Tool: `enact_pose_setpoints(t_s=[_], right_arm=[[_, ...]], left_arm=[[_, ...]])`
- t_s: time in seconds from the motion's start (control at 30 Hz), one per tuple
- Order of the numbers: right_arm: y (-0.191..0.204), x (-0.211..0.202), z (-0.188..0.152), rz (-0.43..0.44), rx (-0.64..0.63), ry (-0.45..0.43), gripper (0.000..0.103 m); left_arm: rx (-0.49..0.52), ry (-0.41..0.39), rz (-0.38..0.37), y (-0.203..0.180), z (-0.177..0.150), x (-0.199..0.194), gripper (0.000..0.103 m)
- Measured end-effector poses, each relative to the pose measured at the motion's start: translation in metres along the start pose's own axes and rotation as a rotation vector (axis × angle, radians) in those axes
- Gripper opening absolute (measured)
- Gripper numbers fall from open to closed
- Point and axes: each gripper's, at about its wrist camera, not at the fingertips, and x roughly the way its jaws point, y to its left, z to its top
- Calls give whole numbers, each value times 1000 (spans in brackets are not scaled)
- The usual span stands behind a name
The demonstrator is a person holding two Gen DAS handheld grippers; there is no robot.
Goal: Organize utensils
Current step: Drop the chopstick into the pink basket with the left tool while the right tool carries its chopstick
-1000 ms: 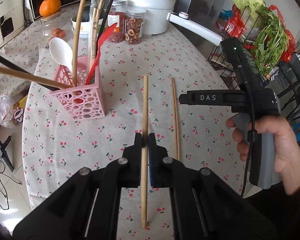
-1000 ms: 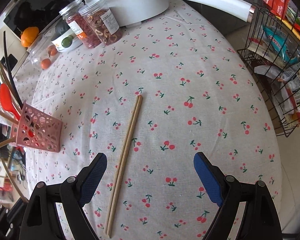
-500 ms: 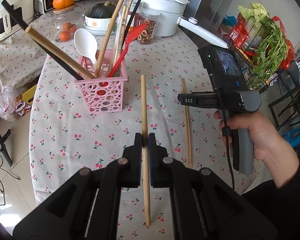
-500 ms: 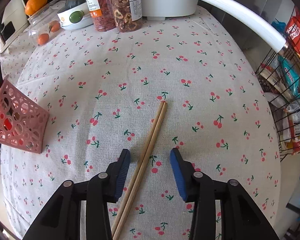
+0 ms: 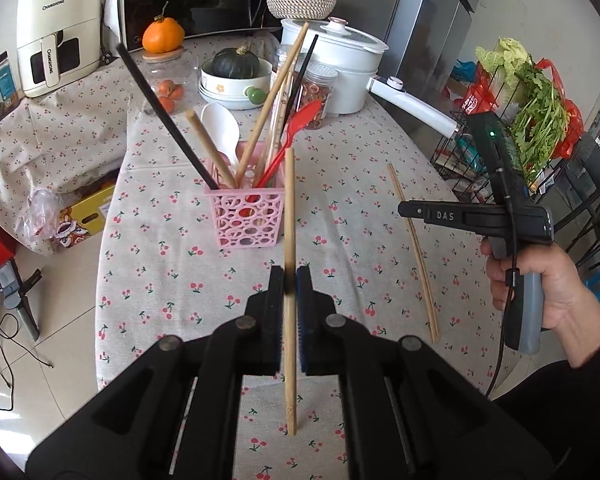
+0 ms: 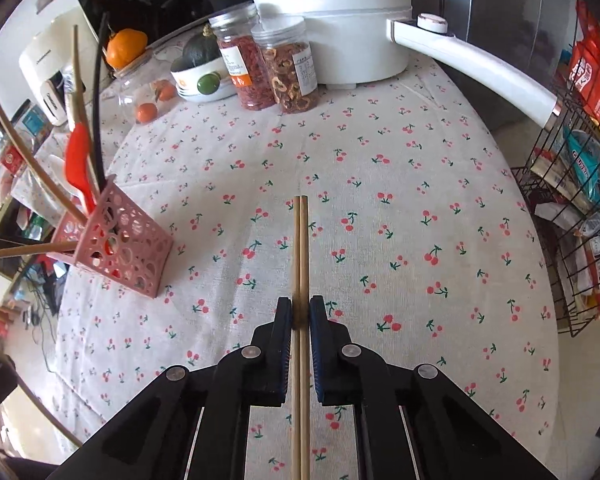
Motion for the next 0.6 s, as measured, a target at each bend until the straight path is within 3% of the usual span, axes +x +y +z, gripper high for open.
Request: enact_pose_setpoints(t_s=[0.23, 0.47, 0.6], right_arm=[[5, -74, -12, 94, -3, -192, 9], [34, -134, -9, 124, -67, -389, 9], [51, -159, 1, 168, -76, -461, 9]], left_arm=[[35, -211, 10, 0, -3, -55, 7], [-2, -473, -4, 0, 19, -124, 7], [-11, -628, 30, 7, 39, -164, 7]])
